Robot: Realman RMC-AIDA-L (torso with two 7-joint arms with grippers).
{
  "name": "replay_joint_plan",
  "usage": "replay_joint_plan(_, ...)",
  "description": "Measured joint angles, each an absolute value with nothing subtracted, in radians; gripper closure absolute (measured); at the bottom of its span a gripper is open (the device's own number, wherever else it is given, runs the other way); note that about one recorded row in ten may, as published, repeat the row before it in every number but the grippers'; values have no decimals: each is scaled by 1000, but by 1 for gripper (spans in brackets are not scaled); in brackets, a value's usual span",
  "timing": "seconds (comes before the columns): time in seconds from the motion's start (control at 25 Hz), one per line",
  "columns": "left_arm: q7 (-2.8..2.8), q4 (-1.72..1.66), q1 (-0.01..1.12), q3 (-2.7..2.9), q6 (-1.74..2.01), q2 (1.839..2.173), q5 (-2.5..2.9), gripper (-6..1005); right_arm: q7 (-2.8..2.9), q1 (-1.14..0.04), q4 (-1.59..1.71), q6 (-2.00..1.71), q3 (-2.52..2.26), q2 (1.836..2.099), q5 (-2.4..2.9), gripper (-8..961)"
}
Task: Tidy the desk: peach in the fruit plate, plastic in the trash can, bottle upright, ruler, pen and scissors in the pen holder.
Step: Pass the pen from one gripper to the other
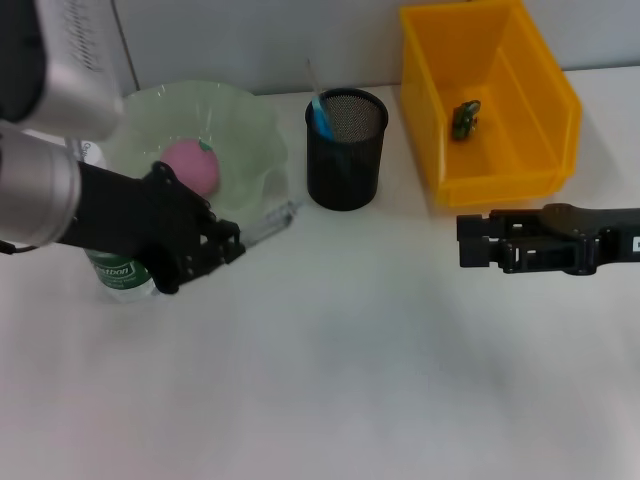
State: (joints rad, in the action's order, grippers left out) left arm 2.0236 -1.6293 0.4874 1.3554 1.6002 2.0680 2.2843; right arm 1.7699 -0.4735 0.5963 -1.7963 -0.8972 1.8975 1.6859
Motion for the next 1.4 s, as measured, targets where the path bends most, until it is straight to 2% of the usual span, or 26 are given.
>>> replay_joint_plan(0.28,2124,-1737,536,1490,1622,2069,2398,855,1879,-492,639,-1844,-897,1886,1693,196)
replay_joint_plan(0.88,2224,-1754,663,1605,1650,2072,2583,855,2097,-561,654,-1744,-898,1889,1697,196)
replay_joint_plan(1.4,2259,-1756,711,1644,1660,2074,2659,855,2382,-636,649,-1723,-902,1874,1728,196)
